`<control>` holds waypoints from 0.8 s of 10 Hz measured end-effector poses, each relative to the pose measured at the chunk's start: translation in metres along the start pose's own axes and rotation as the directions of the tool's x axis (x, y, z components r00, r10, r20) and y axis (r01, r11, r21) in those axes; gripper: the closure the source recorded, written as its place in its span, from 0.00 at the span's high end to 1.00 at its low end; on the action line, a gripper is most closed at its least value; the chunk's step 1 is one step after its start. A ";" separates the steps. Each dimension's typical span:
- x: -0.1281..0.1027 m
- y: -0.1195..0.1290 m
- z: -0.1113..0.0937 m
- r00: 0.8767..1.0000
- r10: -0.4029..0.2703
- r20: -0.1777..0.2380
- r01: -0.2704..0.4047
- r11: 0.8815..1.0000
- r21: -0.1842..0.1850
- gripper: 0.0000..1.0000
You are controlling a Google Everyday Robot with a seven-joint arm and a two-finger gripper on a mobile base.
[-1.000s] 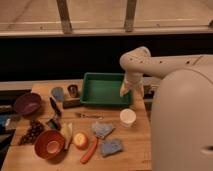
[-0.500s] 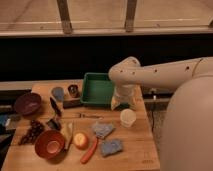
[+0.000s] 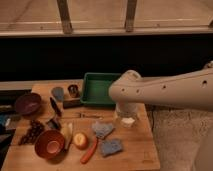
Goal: Place sponge in purple bowl
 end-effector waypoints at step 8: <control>0.014 0.017 0.029 0.995 -0.042 -0.092 0.039 0.999 -0.035 0.67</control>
